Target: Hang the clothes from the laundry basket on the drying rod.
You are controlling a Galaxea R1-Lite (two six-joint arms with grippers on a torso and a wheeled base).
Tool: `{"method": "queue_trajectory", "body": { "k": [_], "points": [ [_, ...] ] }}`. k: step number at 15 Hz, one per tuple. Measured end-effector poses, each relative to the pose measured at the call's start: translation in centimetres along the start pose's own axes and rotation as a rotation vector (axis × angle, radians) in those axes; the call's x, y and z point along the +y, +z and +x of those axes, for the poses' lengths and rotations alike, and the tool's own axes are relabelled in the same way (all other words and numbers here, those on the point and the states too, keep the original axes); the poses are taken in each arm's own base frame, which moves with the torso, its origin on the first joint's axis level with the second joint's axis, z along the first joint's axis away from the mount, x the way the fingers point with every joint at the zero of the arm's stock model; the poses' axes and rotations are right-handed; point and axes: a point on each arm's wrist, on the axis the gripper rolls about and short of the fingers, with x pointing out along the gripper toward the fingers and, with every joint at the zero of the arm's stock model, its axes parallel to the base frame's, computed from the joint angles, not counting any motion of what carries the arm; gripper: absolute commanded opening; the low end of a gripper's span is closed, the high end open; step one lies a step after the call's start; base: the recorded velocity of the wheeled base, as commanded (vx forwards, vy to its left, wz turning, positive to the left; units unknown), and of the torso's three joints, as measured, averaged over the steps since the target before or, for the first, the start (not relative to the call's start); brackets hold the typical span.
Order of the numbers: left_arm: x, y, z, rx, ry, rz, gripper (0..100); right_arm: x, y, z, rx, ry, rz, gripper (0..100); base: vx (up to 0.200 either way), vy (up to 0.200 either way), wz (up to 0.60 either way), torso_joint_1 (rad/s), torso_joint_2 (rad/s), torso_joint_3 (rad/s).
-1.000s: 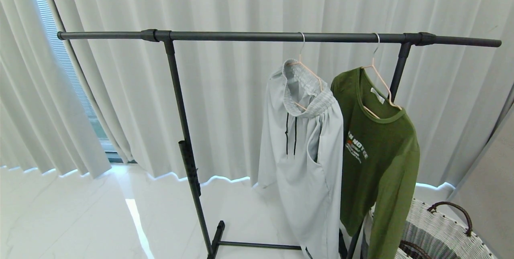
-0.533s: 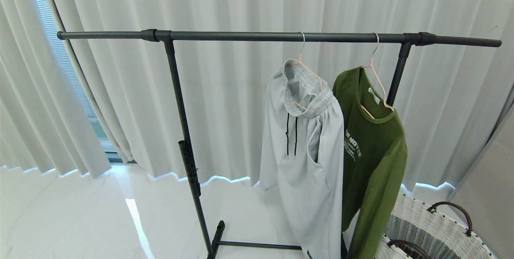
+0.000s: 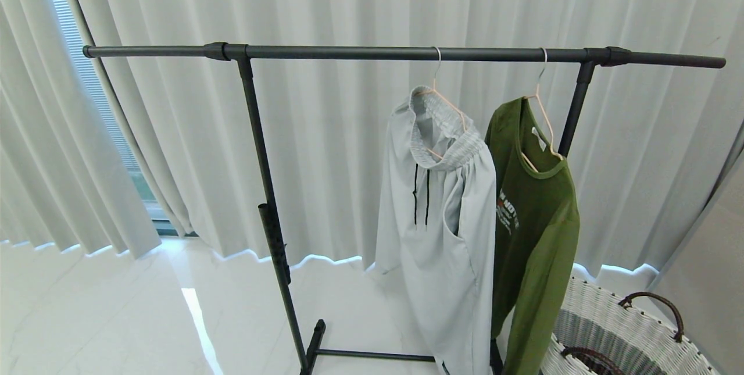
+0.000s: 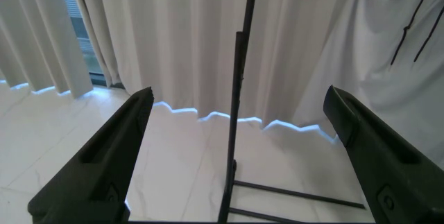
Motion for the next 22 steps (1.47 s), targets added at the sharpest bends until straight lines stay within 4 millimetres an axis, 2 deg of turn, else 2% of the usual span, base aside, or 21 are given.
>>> {"method": "queue_trajectory", "body": {
  "k": [22],
  "points": [
    [0.0, 0.0, 0.0, 0.0, 0.0, 0.0, 100, 0.0, -0.01, -0.01, 0.0, 0.0, 0.0, 100, 0.0, 0.0, 0.0, 0.0, 0.0, 0.0]
  ]
}}
